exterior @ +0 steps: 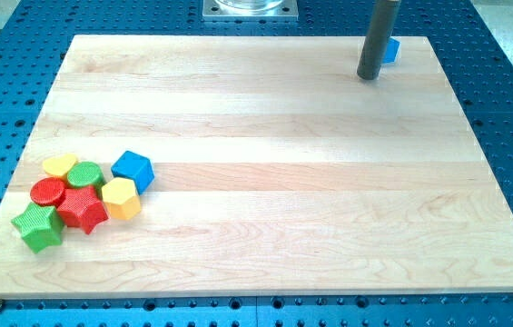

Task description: Move the arm towards the bottom center of the board

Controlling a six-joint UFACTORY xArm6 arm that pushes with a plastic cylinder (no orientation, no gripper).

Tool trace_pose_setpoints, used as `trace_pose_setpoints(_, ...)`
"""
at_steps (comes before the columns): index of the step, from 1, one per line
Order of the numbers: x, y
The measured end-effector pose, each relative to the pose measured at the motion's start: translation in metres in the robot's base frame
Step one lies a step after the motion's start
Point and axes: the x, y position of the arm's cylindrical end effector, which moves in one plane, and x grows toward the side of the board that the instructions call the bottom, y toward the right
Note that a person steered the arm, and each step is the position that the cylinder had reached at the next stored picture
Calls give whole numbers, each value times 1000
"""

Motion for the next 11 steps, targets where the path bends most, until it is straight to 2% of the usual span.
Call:
trace_pose_setpoints(2, 24, 8)
trace_pose_setpoints(5, 107, -6)
trace_pose_setpoints(6, 185, -15)
trace_pose_setpoints(7, 238, -47)
trace_pose_setpoints(8, 265, -113)
trace_pose_setpoints(9, 278, -140)
trace_pose_setpoints(11, 263, -300)
